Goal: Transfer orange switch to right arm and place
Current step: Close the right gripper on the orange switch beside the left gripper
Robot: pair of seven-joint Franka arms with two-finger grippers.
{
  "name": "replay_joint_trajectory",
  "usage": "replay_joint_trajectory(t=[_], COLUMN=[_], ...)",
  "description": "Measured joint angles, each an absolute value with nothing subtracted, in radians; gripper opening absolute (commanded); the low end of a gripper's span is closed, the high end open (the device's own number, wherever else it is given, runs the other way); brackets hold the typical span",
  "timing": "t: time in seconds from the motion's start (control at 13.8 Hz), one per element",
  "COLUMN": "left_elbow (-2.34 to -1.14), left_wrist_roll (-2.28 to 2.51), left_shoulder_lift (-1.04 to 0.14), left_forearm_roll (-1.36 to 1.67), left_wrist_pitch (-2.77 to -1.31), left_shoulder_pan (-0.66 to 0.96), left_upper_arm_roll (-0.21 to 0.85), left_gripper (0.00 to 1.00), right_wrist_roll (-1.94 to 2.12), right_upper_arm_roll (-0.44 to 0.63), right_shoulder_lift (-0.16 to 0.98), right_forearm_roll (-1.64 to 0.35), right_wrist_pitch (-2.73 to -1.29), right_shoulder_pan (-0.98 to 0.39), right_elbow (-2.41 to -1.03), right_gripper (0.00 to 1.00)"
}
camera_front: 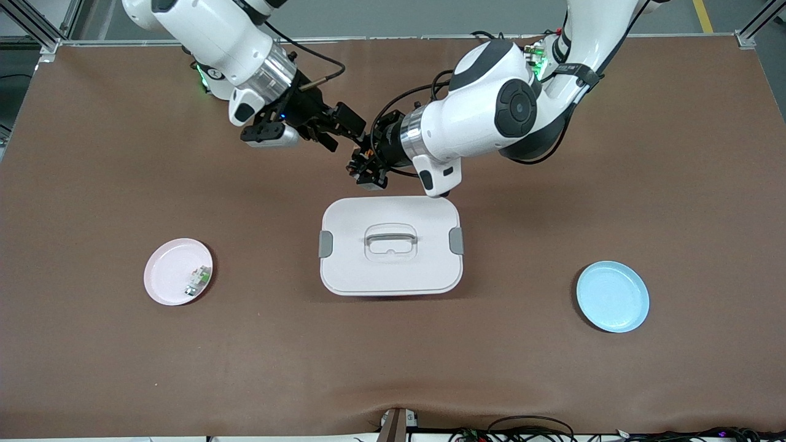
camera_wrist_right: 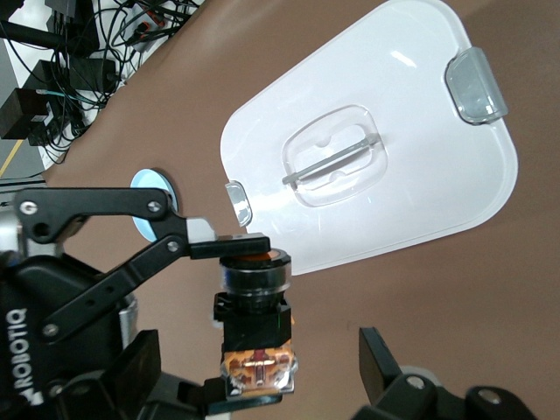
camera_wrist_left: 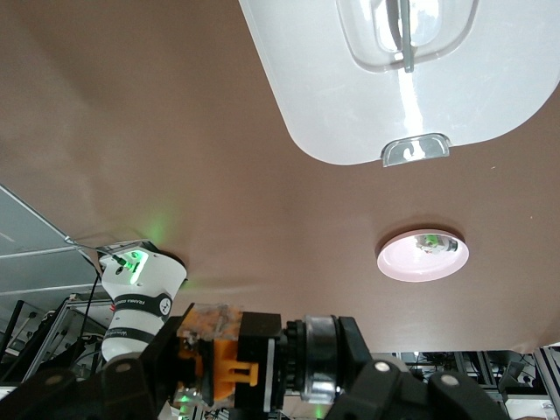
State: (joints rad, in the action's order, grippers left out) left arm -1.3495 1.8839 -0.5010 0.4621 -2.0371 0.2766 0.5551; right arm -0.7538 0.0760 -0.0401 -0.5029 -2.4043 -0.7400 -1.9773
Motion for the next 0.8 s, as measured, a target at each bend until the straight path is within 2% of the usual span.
replay_joint_trajectory(t=[0.58, 0.65, 0.72, 0.8], left_elbow=[-1.349, -1.349, -1.349, -1.349], left_wrist_roll=[1.884, 1.884, 1.884, 1.884], left_shoulder_lift=[-0.508, -0.508, -0.508, -0.508], left_forearm_roll=[0.462, 0.462, 0.462, 0.462], left_wrist_pitch=[-2.051, -2.054, -2.056, -2.056], left_shoulder_pan=[0.277, 0.277, 0.277, 0.277], left_upper_arm_roll=[0.555, 0.555, 0.555, 0.555], left_gripper=[0.15, 0.15, 0.15, 0.15], right_wrist_roll=[-0.754, -0.754, -0.754, -0.754], right_upper_arm_roll=[0.076, 0.076, 0.076, 0.076], right_shoulder_lift=[-0.016, -0.016, -0.016, -0.016], right_forearm_roll=[-0.503, -0.503, -0.503, -0.503], right_wrist_pitch=[-2.426, -2.426, -2.426, -2.426], right_shoulder_pan=[-0.754, -0.754, -0.755, -0.757], right_elbow=[-1.984, -1.984, -1.984, -1.984], right_gripper=[1.00, 0.89, 0.74, 0.53])
